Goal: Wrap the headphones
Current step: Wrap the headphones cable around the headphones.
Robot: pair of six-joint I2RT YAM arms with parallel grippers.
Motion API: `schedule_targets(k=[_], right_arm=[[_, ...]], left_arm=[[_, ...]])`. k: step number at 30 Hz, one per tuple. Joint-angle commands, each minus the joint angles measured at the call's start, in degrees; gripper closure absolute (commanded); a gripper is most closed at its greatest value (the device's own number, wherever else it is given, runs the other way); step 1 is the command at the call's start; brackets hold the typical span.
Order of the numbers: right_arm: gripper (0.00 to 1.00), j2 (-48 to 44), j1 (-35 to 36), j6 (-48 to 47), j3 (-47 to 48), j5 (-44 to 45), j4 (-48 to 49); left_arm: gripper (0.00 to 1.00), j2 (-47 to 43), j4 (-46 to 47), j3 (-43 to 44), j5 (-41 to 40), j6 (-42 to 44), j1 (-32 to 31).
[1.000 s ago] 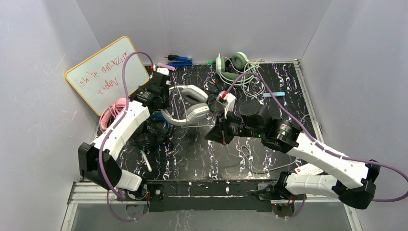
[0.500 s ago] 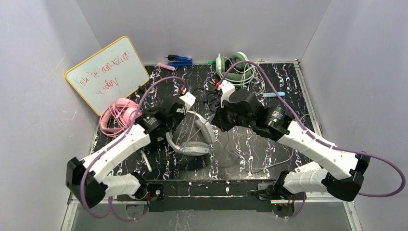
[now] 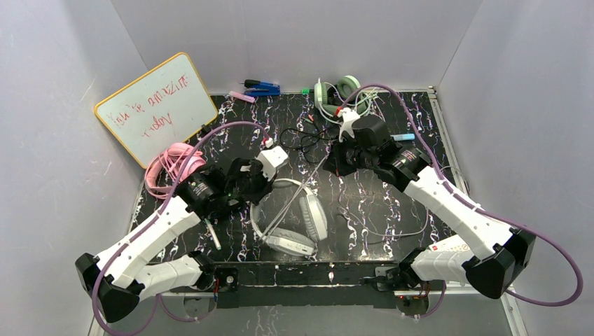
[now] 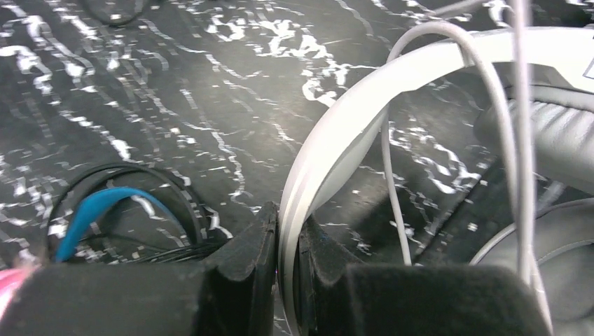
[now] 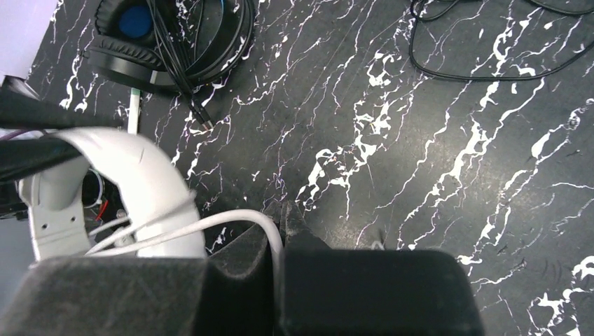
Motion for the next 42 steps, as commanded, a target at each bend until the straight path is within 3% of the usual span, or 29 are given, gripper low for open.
schedule_targets(k=[1,6,16,21,26,34,42], right_arm=[[0.92,-0.5,-3.4,-0.6,-2.7,-5.2,7.7],[0.90,-2.1,-6.6,-0.5,-8.2,-11.5,13.8],[0.91,-7.7,-8.6,4.5,-24.1,-24.7,36.9],[0.89,-9.6,-8.6,5.8,-30.4,-25.7,44.6],[0.89,-8.9,-8.6,7.0,-35.0,-28.6,49.5],[0.89,-3.3,-8.3,8.8,-41.0,-33.0,56.9],[0.86,1.1,-2.9,10.6,-46.2,-31.6,64.2]], left_arm=[[1.00,-2.7,-3.8,4.4,13.2,-4.7,-0.4],[1.00,-2.9,-3.9,10.0,8.9,-13.7,-0.4],[1.00,4.7,-7.7,28.0,11.4,-33.6,-0.3],[1.00,4.7,-2.8,30.3,11.5,-41.7,-0.4],[1.00,6.4,-2.9,32.5,5.0,-49.4,-0.4],[1.00,10.0,-1.1,34.2,-0.4,-55.9,-0.4],[1.00,11.8,2.5,34.3,-6.3,-59.6,-0.2]])
